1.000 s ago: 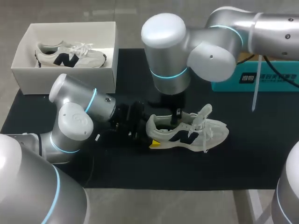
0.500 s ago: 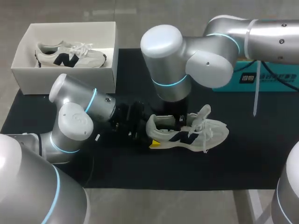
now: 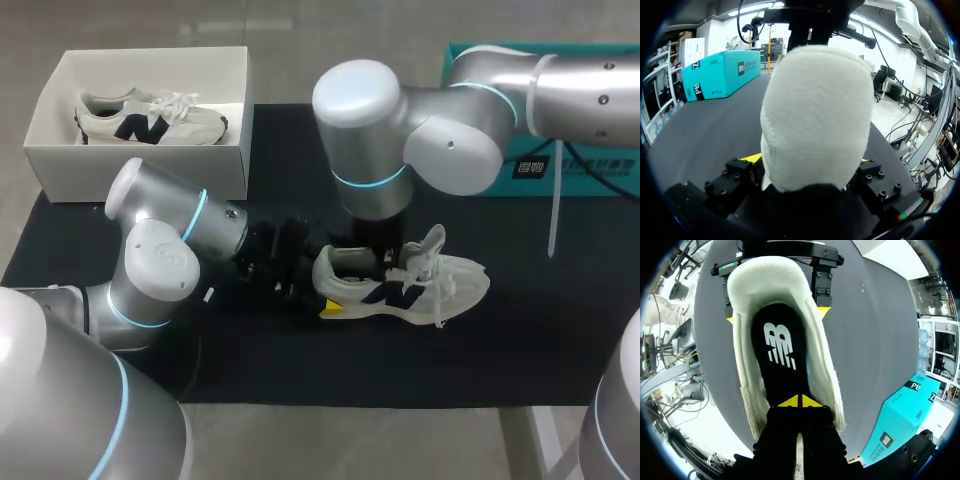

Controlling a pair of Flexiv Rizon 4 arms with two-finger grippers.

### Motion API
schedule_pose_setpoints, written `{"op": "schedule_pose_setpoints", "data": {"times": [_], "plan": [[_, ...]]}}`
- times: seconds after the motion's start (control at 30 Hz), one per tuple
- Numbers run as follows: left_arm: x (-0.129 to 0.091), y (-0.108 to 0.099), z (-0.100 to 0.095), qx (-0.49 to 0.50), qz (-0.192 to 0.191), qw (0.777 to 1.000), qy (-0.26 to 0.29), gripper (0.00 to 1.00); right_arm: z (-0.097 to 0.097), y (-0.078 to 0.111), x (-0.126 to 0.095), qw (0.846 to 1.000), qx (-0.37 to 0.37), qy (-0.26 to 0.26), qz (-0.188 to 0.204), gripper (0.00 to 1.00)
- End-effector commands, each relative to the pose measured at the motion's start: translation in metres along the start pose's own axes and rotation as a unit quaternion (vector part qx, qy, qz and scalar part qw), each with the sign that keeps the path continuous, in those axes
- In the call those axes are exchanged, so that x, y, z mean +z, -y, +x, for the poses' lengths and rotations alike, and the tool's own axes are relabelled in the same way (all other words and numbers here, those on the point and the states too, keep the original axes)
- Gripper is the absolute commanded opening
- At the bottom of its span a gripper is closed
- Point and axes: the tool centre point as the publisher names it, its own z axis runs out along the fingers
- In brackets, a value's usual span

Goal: Take the shoe out of the shoebox, open the shoe tongue, remove and reinsert the insole, then place the shoe into the shoebox

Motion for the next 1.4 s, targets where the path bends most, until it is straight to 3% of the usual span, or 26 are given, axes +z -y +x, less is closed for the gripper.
{"op": "schedule_pose_setpoints", "data": {"times": [0.03, 0.07, 0.17, 0.5, 0.87, 0.97, 1.0, 1.1, 1.17, 1.23, 1.3, 1.4], "plan": [[0.001, -0.002, -0.001, 0.000, 0.001, 1.000, -0.001, 0.00, -0.005, -0.004, 0.009, 1.000, 0.000, -0.003, -0.004, 0.16], [0.001, -0.002, -0.001, 0.000, 0.001, 1.000, -0.001, 0.00, -0.005, -0.005, 0.011, 1.000, -0.001, -0.005, -0.005, 0.22], [0.001, -0.002, -0.001, 0.000, 0.001, 1.000, -0.001, 0.00, -0.005, -0.006, 0.016, 1.000, -0.002, -0.008, -0.005, 0.19], [0.001, -0.002, -0.001, 0.000, 0.001, 1.000, -0.001, 0.00, -0.008, -0.004, 0.029, 1.000, 0.008, -0.021, -0.005, 0.28], [0.001, -0.002, -0.001, 0.000, 0.001, 1.000, -0.001, 0.00, 0.000, -0.006, 0.052, 0.998, 0.008, -0.059, -0.001, 0.61], [0.001, -0.002, -0.001, 0.000, 0.001, 1.000, -0.001, 0.00, 0.004, -0.007, 0.057, 0.997, 0.011, -0.071, -0.001, 0.62], [0.001, -0.002, -0.001, 0.000, 0.001, 1.000, -0.001, 0.00, 0.006, -0.006, 0.059, 0.997, 0.012, -0.077, 0.001, 0.60], [0.001, -0.002, -0.001, 0.000, 0.001, 1.000, -0.001, 0.00, 0.008, -0.005, 0.066, 0.995, 0.019, -0.093, 0.005, 0.39], [0.001, -0.002, -0.001, 0.000, 0.001, 1.000, -0.001, 0.00, 0.008, -0.003, 0.071, 0.994, 0.022, -0.108, 0.003, 0.18], [0.001, -0.002, -0.001, 0.000, 0.001, 1.000, -0.001, 0.00, 0.009, -0.002, 0.074, 0.993, 0.028, -0.117, 0.005, 0.07], [0.001, -0.002, -0.001, 0.000, 0.001, 1.000, -0.001, 0.00, 0.010, 0.000, 0.077, 0.991, 0.039, -0.128, 0.006, 0.00], [0.001, -0.002, -0.001, 0.000, 0.001, 1.000, -0.001, 0.00, 0.010, 0.003, 0.080, 0.989, 0.052, -0.142, 0.005, 0.00]]}}
